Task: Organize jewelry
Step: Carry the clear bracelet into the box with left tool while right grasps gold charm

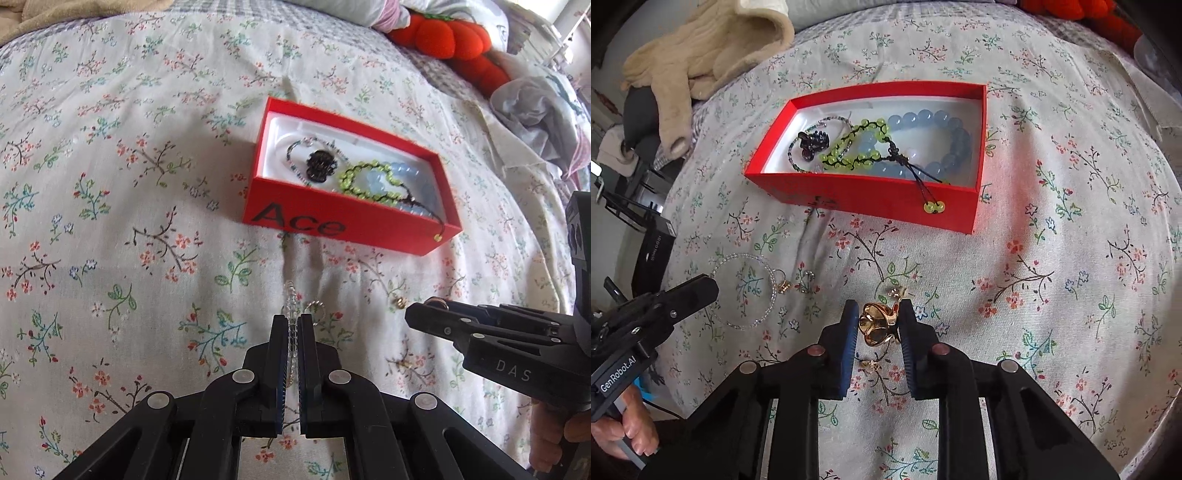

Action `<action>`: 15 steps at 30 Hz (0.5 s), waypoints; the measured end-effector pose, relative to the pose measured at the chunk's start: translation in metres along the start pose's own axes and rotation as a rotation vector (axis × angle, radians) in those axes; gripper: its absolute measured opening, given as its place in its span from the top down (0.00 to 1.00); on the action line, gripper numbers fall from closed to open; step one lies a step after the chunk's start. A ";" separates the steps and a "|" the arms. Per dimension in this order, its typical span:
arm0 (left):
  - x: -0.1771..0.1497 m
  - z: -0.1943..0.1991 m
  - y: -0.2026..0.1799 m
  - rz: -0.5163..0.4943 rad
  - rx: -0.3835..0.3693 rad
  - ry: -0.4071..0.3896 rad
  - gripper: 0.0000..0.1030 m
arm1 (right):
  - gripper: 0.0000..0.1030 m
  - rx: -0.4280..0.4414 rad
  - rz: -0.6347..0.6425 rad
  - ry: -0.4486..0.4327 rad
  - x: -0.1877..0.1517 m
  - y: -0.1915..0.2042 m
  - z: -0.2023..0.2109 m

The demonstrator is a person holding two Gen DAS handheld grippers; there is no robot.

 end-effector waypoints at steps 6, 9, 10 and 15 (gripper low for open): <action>0.013 0.014 -0.013 -0.026 -0.038 -0.064 1.00 | 0.78 0.032 -0.020 -0.056 0.012 0.000 0.020; 0.023 0.020 -0.019 -0.027 -0.058 -0.101 1.00 | 0.78 0.046 -0.040 -0.088 0.019 -0.004 0.030; 0.026 0.022 -0.021 -0.026 -0.064 -0.114 1.00 | 0.78 0.047 -0.046 -0.098 0.022 -0.005 0.032; 0.046 0.024 -0.028 -0.009 -0.098 -0.175 1.00 | 0.78 0.053 -0.078 -0.154 0.039 -0.014 0.044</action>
Point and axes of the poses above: each gripper's, at about its wrist camera, not at the fingertips, and z roughly against the way its jaws point, y to its left, x to its top, the point moved 4 cm from there along -z, roughly the way its jaws point, and after that the axes turned 4 degrees about -z, right-handed, at the moved point
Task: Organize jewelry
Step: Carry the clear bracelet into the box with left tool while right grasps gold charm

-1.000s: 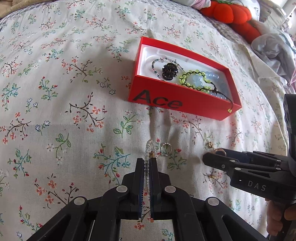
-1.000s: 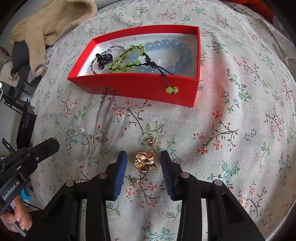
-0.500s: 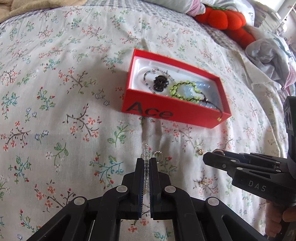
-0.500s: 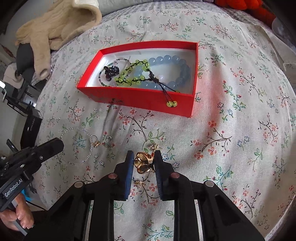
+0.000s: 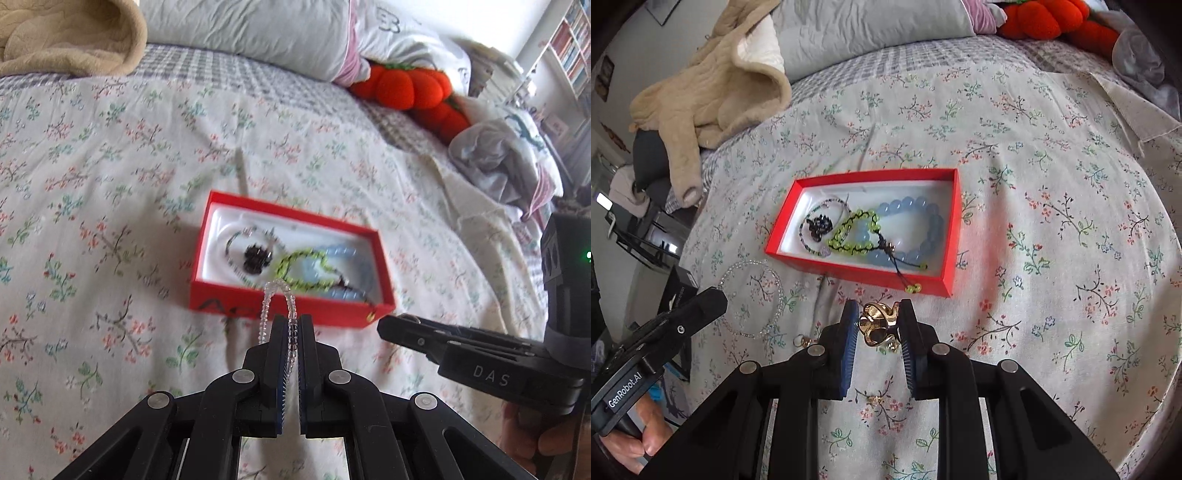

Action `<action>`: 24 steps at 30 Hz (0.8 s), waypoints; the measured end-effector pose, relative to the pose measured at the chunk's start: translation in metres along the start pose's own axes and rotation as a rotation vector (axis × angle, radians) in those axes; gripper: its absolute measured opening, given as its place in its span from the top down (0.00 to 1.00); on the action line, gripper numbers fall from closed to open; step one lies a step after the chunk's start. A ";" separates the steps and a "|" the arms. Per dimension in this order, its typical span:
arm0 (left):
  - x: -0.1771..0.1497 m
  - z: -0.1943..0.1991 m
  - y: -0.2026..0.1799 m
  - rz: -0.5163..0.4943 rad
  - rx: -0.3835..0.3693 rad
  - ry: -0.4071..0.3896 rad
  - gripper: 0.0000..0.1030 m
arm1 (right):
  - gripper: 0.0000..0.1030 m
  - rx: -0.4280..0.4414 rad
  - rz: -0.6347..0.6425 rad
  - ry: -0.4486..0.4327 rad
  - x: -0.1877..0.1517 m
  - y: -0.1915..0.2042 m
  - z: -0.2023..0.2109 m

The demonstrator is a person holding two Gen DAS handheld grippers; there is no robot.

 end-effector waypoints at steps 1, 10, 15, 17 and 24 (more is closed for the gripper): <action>0.005 -0.002 -0.001 0.006 -0.010 -0.013 1.00 | 0.78 0.004 -0.007 -0.010 0.004 -0.001 0.001; 0.040 -0.031 0.004 0.135 -0.132 -0.091 1.00 | 0.78 0.028 -0.058 -0.086 0.028 -0.008 0.003; 0.041 -0.058 0.015 0.184 -0.083 -0.069 1.00 | 0.78 0.033 -0.061 -0.096 0.036 -0.008 -0.003; 0.040 -0.066 0.021 0.177 -0.004 -0.061 1.00 | 0.78 0.032 -0.068 -0.092 0.037 -0.009 -0.006; 0.036 -0.078 0.035 0.138 0.133 -0.050 1.00 | 0.78 0.005 -0.067 -0.070 0.038 -0.011 -0.021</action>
Point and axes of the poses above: each gripper's, at about its wrist camera, not at the fingertips, and z roughly against the way its jaws point, y to its left, x to its top, the point moved 4 cm from there along -z, roughly the way its jaws point, and after that the axes turned 4 degrees about -z, right-handed, at the moved point
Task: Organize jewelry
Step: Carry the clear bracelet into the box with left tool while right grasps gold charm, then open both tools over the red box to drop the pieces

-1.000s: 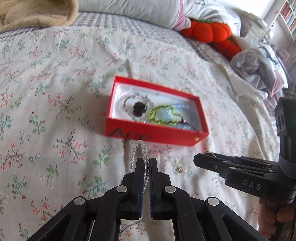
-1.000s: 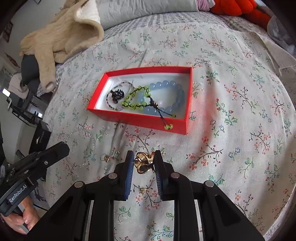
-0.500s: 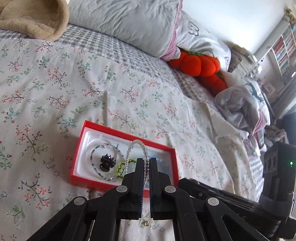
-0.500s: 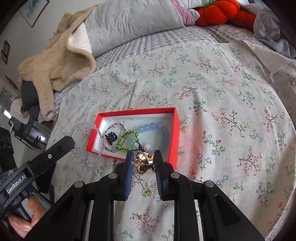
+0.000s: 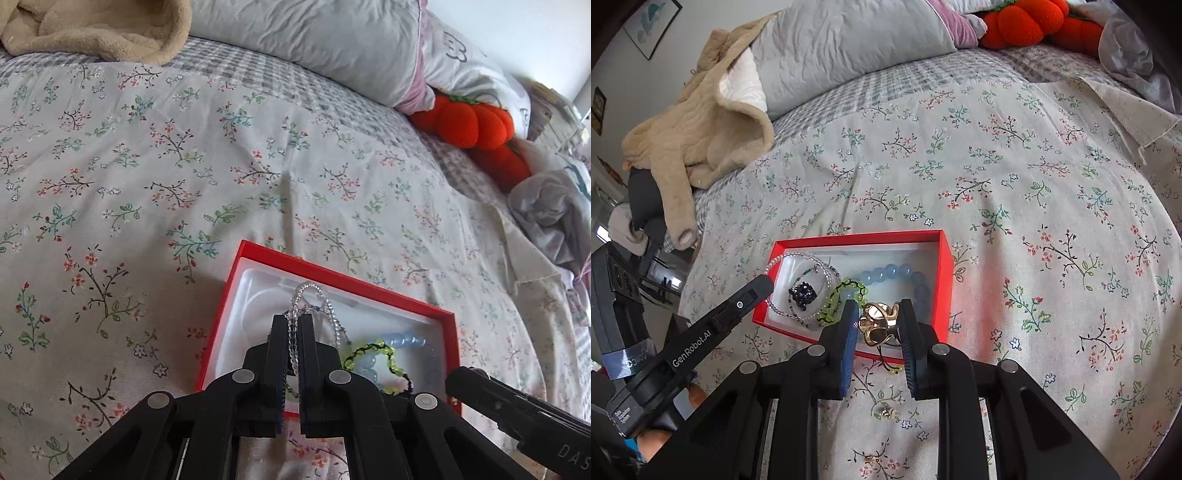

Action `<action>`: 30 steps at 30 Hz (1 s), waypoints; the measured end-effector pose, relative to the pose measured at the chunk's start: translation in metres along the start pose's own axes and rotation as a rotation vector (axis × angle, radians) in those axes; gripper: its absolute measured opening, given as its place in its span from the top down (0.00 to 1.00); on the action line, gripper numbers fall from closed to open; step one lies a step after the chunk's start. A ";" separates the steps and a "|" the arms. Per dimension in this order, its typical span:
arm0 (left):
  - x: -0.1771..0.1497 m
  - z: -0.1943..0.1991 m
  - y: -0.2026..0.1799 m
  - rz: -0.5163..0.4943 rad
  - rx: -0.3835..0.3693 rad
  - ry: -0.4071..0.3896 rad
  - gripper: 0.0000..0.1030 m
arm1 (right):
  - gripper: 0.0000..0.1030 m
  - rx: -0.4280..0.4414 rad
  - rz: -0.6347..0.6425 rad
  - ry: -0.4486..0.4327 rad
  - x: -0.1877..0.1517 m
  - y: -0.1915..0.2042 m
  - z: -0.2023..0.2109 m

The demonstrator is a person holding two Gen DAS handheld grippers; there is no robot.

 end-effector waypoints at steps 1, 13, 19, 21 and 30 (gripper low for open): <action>0.000 -0.001 0.001 0.000 0.006 0.001 1.00 | 0.78 -0.002 -0.003 0.003 0.000 -0.001 -0.002; -0.006 0.018 0.004 -0.031 0.048 0.021 0.73 | 0.77 -0.048 0.008 0.017 0.000 -0.002 -0.017; -0.015 0.029 0.012 -0.049 0.076 0.052 0.59 | 0.77 -0.047 0.023 -0.002 0.004 0.002 -0.016; -0.020 0.031 0.014 -0.058 0.086 0.069 0.53 | 0.76 -0.043 0.038 -0.005 0.005 0.005 -0.013; -0.041 0.038 0.026 -0.125 0.151 0.141 0.33 | 0.64 -0.040 0.124 0.015 -0.007 0.014 0.008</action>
Point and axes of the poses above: each gripper's, at about its wrist camera, not at the fingertips, and z roughly against the way its jaws point, y to its left, x to its top, the point moved 4 cm from there along -z, roughly the way its jaws point, and after that the axes turned 4 degrees about -z, right-handed, at the moved point
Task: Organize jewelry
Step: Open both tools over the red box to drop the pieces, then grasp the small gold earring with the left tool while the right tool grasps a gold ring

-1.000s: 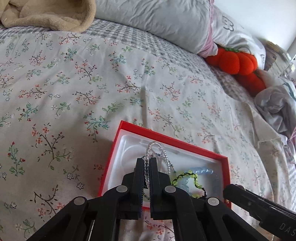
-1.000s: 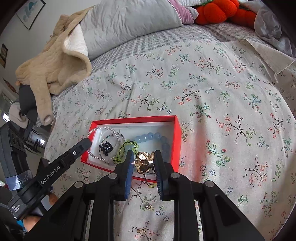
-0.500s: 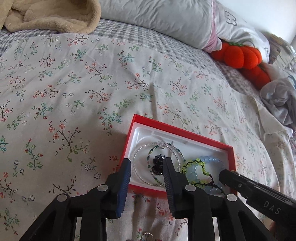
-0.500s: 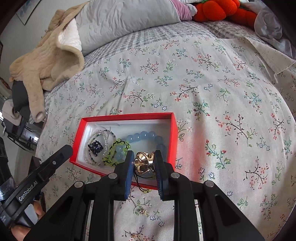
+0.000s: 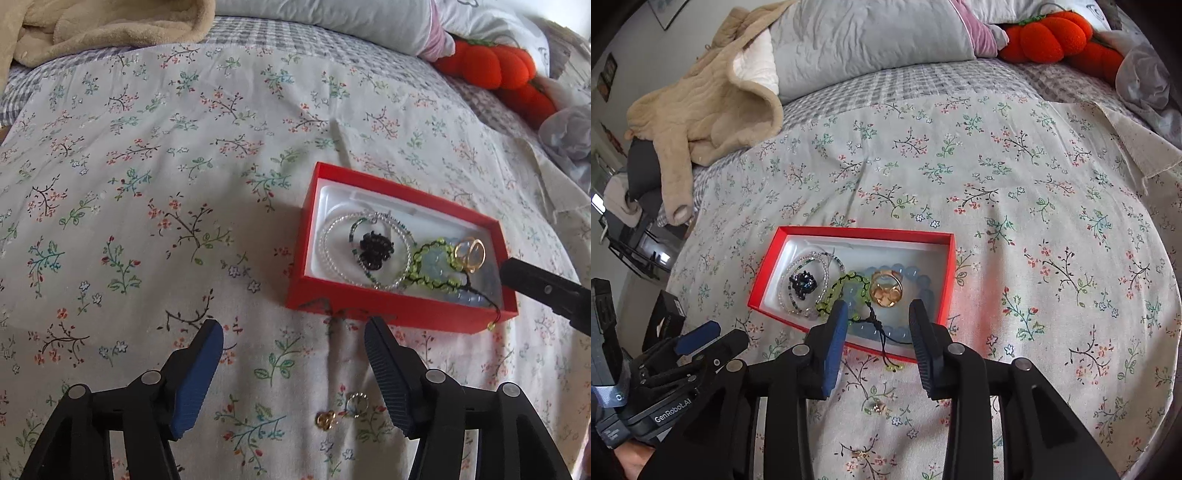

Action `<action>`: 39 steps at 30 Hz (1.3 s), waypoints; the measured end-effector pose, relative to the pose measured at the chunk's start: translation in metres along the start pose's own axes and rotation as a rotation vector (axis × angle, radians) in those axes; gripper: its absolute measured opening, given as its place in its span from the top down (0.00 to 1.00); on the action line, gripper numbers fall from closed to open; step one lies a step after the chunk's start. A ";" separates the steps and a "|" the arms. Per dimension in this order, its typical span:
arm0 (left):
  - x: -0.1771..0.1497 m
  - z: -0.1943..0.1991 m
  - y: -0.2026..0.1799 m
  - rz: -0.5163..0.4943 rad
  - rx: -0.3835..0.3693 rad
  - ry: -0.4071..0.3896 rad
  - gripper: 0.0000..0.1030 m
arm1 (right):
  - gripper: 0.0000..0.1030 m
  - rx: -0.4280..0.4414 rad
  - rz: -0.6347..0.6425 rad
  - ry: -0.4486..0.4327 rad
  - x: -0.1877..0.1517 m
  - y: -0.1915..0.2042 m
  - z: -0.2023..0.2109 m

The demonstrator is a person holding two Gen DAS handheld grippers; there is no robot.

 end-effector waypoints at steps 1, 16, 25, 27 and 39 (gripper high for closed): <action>-0.003 0.000 0.001 -0.010 0.005 0.007 0.32 | 0.63 -0.004 0.008 0.003 -0.002 0.001 0.002; -0.050 0.005 0.005 -0.124 0.027 0.090 0.29 | 0.48 -0.019 0.094 0.086 -0.056 0.003 0.013; -0.069 0.003 0.009 -0.130 -0.050 0.033 0.27 | 0.43 -0.045 0.122 0.147 -0.088 -0.012 0.002; -0.074 0.000 0.008 -0.140 -0.052 0.024 0.27 | 0.43 -0.075 0.149 0.149 -0.093 -0.016 0.000; -0.090 -0.022 -0.010 -0.250 -0.085 -0.008 0.42 | 0.42 -0.183 0.227 0.105 -0.122 -0.033 -0.017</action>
Point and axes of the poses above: each gripper's, at about its wrist camera, not at the fingertips, and z roughly against the way its jaws point, y to its left, x to its top, the point moved 4 cm from there along -z, roughly the way its jaws point, and after that the axes turned 4 degrees about -z, right-handed, at the moved point
